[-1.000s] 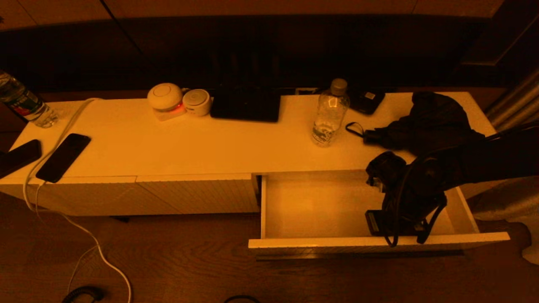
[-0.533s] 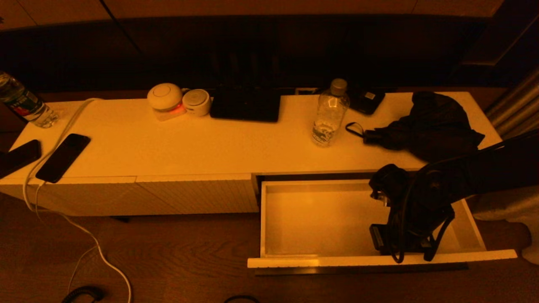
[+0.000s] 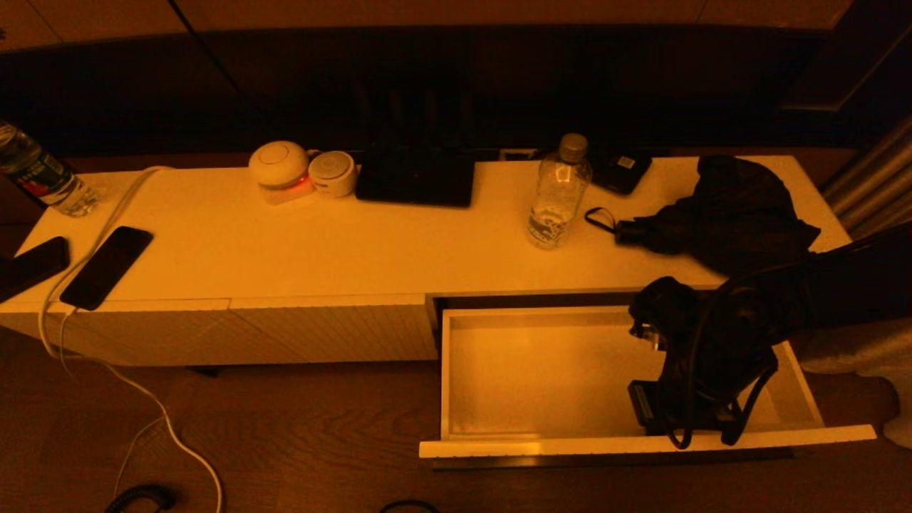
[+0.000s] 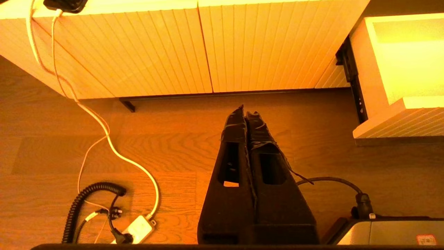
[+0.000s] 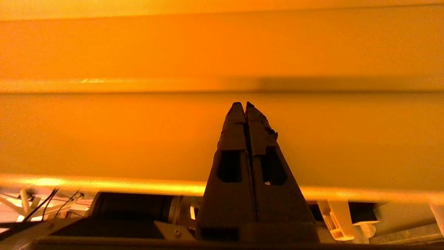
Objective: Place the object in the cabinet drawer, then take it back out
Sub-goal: Open the drawer, then put the umbrella in the drawer
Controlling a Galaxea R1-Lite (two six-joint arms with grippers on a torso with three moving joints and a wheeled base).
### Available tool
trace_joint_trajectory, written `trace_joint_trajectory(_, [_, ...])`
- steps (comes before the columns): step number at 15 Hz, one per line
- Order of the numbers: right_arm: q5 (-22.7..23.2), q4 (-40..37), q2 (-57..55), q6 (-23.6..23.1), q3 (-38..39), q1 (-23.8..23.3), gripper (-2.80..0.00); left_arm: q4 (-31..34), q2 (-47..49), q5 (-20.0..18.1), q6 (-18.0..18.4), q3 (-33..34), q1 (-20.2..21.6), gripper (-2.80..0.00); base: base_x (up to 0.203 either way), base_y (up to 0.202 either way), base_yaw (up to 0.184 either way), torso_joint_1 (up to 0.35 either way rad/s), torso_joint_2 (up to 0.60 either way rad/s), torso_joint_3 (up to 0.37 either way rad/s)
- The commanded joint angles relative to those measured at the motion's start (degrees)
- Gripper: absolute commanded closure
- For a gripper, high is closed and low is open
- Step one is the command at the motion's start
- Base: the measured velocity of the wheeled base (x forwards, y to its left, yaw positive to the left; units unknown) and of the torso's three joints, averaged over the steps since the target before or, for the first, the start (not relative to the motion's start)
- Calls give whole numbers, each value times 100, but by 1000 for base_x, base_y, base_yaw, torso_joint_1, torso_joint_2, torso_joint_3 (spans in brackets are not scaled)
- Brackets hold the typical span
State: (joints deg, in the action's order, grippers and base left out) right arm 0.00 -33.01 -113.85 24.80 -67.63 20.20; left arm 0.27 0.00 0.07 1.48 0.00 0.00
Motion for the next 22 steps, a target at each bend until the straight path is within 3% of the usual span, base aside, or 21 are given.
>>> trace_joint_trajectory(1, [-33, 129, 278, 5, -1, -6, 0, 0, 0, 2, 2, 0, 0, 0, 0, 0, 0, 0, 0, 0])
trace_joint_trajectory(4, [-256, 404, 1031, -298, -19, -15, 0, 0, 0, 2, 2, 0, 0, 0, 0, 0, 0, 0, 0, 0])
trace_joint_trajectory(6, [-558, 402, 1770, -1252, 0, -81, 0, 0, 0, 2, 2, 0, 0, 0, 0, 0, 0, 0, 0, 0])
trace_joint_trajectory(8, [-738, 344, 2370, -2727, 79, -277, 0, 0, 0, 2, 2, 0, 0, 0, 0, 0, 0, 0, 0, 0])
trace_joint_trajectory(10, [-875, 342, 2859, -4536, 221, -572, 0, 0, 0, 2, 2, 0, 0, 0, 0, 0, 0, 0, 0, 0])
trace_joint_trajectory(12, [-1015, 415, 3185, -6633, 285, -970, 0, 0, 0, 2, 2, 0, 0, 0, 0, 0, 0, 0, 0, 0])
trace_joint_trajectory(17, [-881, 1411, 3235, -10703, 373, -1555, 0, 0, 0, 2, 2, 0, 0, 0, 0, 0, 0, 0, 0, 0])
trace_joint_trajectory(19, [-477, 1858, 2977, -11525, 389, -1623, 0, 0, 0, 2, 2, 0, 0, 0, 0, 0, 0, 0, 0, 0])
trace_joint_trajectory(21, [-230, 2527, 2683, -11884, 463, -1633, 0, 0, 0, 2, 2, 0, 0, 0, 0, 0, 0, 0, 0, 0])
trace_joint_trajectory(22, [-132, 2941, 2564, -12030, 511, -1652, -24, 0, 0, 2, 2, 0, 0, 0, 0, 0, 0, 0, 0, 0])
